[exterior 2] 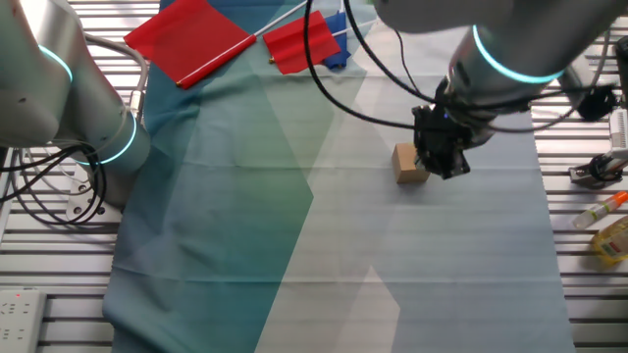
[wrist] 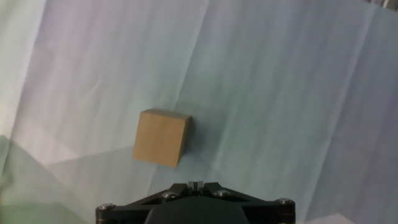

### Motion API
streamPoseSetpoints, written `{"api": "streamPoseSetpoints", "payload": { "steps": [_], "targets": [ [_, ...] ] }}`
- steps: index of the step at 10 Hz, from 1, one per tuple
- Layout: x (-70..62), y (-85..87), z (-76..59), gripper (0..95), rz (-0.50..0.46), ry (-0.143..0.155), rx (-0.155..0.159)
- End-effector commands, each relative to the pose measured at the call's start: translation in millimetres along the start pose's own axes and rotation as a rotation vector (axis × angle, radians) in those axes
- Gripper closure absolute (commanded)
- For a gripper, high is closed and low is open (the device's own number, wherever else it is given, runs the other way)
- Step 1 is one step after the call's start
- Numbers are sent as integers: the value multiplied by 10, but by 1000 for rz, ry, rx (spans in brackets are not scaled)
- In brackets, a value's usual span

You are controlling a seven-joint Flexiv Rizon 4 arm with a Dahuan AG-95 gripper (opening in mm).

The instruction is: Use the gripper to push the small block from left to right

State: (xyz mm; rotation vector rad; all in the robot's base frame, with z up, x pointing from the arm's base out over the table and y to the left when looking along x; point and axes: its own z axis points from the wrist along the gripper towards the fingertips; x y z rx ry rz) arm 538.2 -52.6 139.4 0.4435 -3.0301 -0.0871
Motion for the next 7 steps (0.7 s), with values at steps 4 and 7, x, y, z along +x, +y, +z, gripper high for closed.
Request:
{"api": "streamPoseSetpoints", "payload": {
  "steps": [4,7],
  "targets": [
    [-87,-27,166,950,38,-8,-5],
    [-77,-28,163,950,10,-13,7]
  ]
}}
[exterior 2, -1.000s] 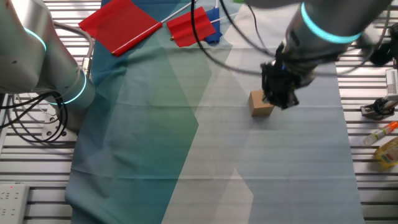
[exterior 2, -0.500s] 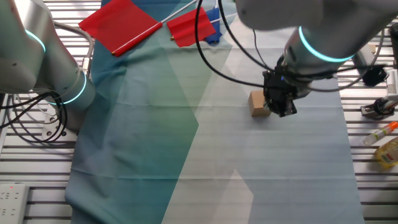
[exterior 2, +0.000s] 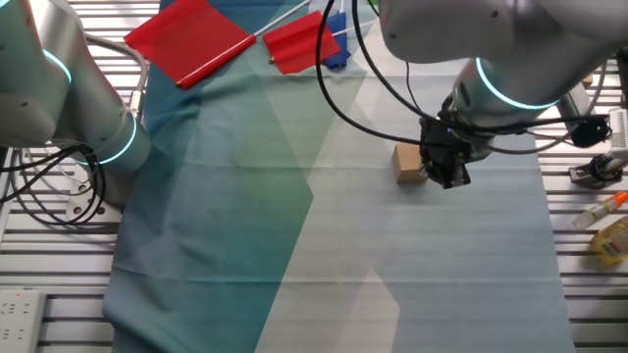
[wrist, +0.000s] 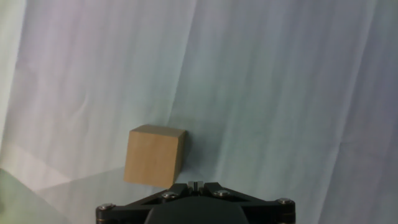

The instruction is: Use the gripper to push the small block from left to right

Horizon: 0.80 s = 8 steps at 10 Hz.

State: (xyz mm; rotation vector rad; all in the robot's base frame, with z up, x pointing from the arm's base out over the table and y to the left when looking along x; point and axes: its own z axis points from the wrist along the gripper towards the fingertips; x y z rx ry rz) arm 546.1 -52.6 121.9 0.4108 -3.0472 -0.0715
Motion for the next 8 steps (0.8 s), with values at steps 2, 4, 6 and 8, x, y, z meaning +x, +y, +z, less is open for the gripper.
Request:
{"api": "streamPoseSetpoints", "payload": {
  "steps": [2,4,6,8],
  "targets": [
    [5,18,7,950,-18,-12,-4],
    [19,30,14,950,-16,-20,1],
    [28,37,18,950,-14,-31,-4],
    [27,38,18,950,-9,-34,-4]
  ]
}}
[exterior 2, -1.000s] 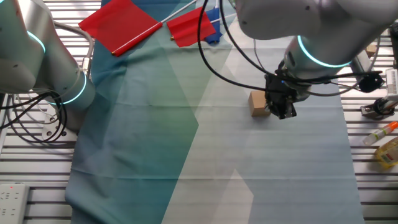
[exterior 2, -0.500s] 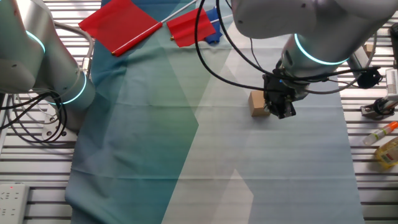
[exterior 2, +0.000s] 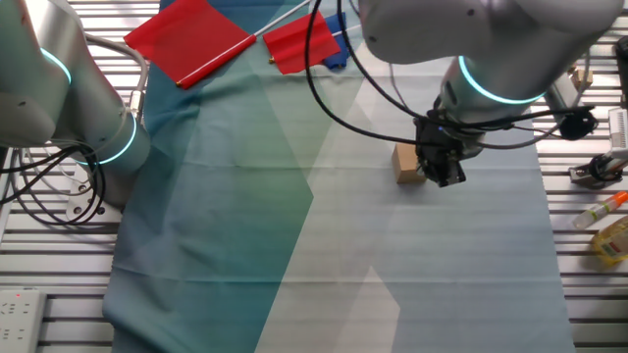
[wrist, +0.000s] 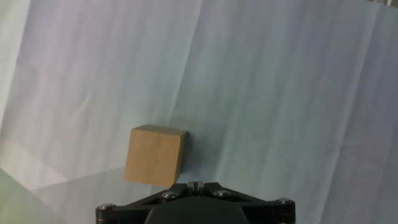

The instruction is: Use the gripper to push the small block from left to right

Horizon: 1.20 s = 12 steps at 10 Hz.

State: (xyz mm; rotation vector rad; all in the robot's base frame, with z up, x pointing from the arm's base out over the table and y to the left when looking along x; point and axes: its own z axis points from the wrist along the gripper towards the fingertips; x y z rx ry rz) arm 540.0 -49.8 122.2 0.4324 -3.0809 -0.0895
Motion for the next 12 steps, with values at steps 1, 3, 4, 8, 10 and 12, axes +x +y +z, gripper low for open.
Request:
{"api": "streamPoseSetpoints", "payload": {
  "steps": [1,3,4,8,10,12],
  "targets": [
    [-24,-6,17,950,7,5,1],
    [-24,-6,17,950,4,2,4],
    [-24,-6,17,950,1,4,16],
    [-24,-6,17,950,1,66,23],
    [-24,-6,17,950,15,68,5],
    [-24,-6,17,950,25,76,-3]
  ]
}}
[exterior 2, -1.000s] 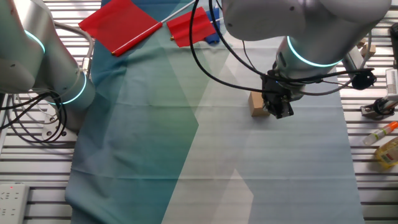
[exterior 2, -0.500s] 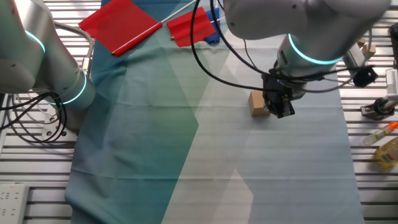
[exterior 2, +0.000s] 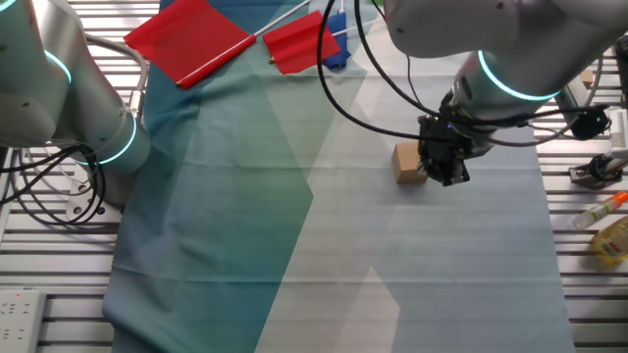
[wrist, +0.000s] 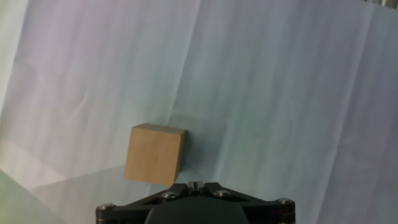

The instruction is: Use the gripper to push the small block from left to right

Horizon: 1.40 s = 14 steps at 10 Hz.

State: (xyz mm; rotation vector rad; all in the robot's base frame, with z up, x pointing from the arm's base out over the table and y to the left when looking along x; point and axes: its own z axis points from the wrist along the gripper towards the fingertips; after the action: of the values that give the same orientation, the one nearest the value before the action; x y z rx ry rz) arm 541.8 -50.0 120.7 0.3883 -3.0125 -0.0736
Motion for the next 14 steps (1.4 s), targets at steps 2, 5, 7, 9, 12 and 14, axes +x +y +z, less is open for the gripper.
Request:
{"api": "streamPoseSetpoints", "payload": {
  "steps": [2,5,7,9,12,14],
  "targets": [
    [-7,2,2,950,13,-1,-12],
    [-7,2,2,950,7,-4,-17],
    [-7,2,2,950,10,-1,-18],
    [-9,0,6,950,12,4,-21],
    [-44,-52,97,950,9,7,-30],
    [-119,-147,302,950,0,7,-34]
  ]
}}
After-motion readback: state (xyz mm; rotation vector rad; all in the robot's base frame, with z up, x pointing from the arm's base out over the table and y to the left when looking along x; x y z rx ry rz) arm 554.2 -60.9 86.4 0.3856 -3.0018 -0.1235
